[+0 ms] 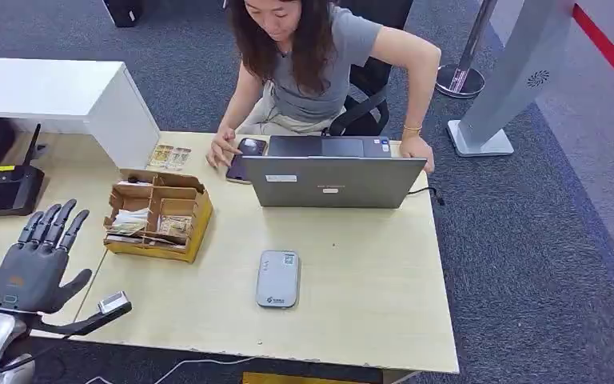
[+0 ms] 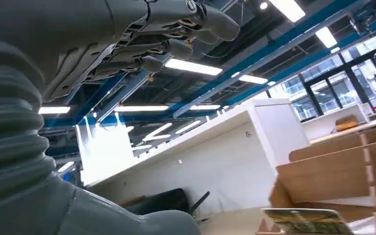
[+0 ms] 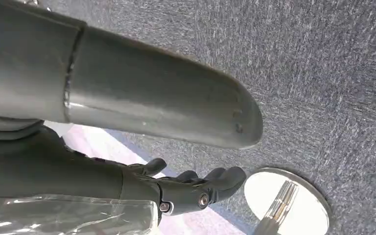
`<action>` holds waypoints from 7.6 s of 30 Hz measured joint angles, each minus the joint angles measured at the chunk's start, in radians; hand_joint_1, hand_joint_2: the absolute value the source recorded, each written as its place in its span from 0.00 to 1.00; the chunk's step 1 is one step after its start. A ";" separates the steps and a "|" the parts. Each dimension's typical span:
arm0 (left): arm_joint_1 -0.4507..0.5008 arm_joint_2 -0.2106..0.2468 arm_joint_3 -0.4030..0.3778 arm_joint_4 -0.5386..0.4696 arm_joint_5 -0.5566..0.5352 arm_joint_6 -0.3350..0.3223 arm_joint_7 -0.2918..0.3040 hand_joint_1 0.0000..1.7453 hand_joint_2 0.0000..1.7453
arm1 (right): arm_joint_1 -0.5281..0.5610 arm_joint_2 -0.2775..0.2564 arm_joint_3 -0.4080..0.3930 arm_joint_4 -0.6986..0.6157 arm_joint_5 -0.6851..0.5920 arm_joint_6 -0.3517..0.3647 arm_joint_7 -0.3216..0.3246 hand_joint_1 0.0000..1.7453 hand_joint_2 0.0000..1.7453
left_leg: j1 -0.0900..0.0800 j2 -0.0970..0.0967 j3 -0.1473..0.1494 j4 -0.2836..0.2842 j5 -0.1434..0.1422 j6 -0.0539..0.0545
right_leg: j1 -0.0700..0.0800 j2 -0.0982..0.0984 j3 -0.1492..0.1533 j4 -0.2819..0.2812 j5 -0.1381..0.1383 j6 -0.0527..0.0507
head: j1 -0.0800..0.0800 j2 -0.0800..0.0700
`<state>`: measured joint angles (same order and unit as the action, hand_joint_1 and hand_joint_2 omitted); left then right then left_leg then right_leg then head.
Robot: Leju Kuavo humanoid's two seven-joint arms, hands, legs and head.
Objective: Pass the card to the sensor for recognition and then transmit it.
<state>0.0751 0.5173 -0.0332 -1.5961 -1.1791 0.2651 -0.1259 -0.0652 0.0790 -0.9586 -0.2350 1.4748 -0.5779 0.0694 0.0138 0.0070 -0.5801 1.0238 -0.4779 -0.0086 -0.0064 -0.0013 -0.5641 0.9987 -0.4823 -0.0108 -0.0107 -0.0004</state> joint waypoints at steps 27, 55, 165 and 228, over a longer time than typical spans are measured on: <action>-0.076 -0.018 -0.075 0.177 0.041 -0.025 0.008 0.00 1.00 | -0.004 -0.003 0.005 0.000 0.010 -0.002 -0.008 0.00 0.00 | 0.000 0.000 0.000 0.000 0.000 0.000 | 0.000 0.000 0.000 0.000 0.000 0.000 | 0.000 0.000; -0.287 -0.083 -0.201 0.381 -0.014 0.043 -0.012 0.00 1.00 | -0.032 -0.003 0.038 0.000 0.045 0.024 0.011 0.00 0.00 | 0.000 0.000 0.000 0.000 0.000 0.000 | 0.000 0.000 0.000 0.000 0.000 0.000 | 0.000 0.000; -0.611 -0.094 -0.346 0.116 0.046 -0.092 0.066 1.00 1.00 | -0.030 0.010 0.066 0.008 0.025 0.035 0.042 0.00 0.00 | 0.000 0.000 0.000 0.000 0.001 -0.001 | 0.000 0.000 0.000 0.001 0.001 0.000 | 0.000 0.000; -0.705 0.005 -0.391 0.369 -0.243 0.201 0.147 0.00 1.00 | -0.037 0.020 0.104 0.010 -0.001 0.048 0.045 0.00 0.00 | 0.000 0.001 0.000 0.000 0.001 -0.002 | 0.000 0.001 -0.001 0.002 0.001 0.000 | -0.001 0.000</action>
<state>-0.6302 0.5226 -0.4246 -1.2269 -1.4225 0.4666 0.0214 -0.1019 0.0988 -0.8545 -0.2255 1.4736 -0.5299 0.1148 0.0137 0.0076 -0.5801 1.0242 -0.4765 -0.0105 -0.0065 -0.0006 -0.5651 1.0006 -0.4814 -0.0113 -0.0118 -0.0004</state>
